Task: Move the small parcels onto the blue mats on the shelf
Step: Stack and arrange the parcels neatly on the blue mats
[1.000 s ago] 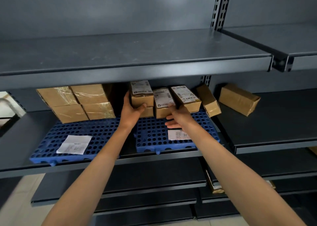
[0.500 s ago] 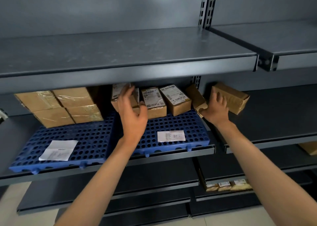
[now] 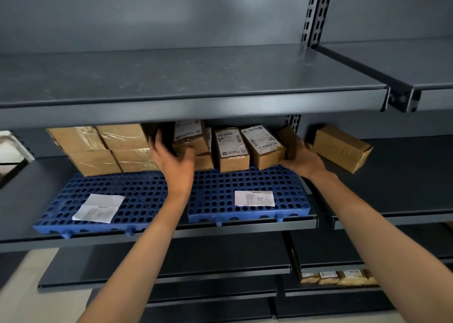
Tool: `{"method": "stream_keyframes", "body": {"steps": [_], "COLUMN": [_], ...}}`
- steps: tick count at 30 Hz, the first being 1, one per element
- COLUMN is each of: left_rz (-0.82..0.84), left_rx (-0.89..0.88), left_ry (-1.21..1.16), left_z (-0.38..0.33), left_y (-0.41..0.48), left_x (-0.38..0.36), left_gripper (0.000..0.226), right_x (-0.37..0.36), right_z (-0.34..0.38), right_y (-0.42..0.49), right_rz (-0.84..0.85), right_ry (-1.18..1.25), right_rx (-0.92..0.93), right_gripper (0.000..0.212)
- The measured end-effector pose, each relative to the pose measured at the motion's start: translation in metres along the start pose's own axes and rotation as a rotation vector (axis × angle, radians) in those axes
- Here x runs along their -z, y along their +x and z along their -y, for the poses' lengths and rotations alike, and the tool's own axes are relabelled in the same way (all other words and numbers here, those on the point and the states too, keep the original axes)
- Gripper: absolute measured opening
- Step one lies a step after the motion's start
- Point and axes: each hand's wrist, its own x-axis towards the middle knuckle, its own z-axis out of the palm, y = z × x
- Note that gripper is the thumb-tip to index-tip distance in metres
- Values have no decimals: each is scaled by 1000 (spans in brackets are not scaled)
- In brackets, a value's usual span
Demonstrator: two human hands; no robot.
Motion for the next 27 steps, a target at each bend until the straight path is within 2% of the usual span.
{"method": "stream_keyframes", "body": {"steps": [2, 5, 8, 10, 12, 14, 17, 21, 24, 27], "left_rz": [50, 96, 150, 173, 183, 176, 204, 268, 303, 345], "left_rx": [99, 159, 187, 177, 144, 84, 14, 4, -15, -17], "left_ry": [-66, -31, -86, -107, -110, -74, 13, 49, 42, 13], "left_z": [3, 9, 15, 16, 19, 20, 23, 29, 33, 35], "left_y": [7, 15, 21, 24, 27, 28, 31, 38, 43, 44], "left_x": [0, -2, -5, -8, -11, -14, -12, -7, -2, -1], "left_gripper": [87, 92, 90, 84, 77, 71, 66, 67, 65, 67], "right_x": [-6, 0, 20, 31, 29, 11, -28, -47, -45, -34], "right_z": [1, 6, 18, 39, 68, 101, 141, 164, 160, 147], "right_y": [0, -5, -12, -19, -30, -42, -51, -45, -41, -44], "right_rz": [-99, -213, -353, -495, -597, -568, -463, -329, -300, -289], "right_ry": [-33, -65, -21, -16, -110, -243, -422, -539, -499, -330], "right_rx": [-21, -74, -93, -3, 180, 348, 501, 561, 583, 623], "right_gripper": [81, 62, 59, 57, 45, 45, 69, 86, 87, 73]}}
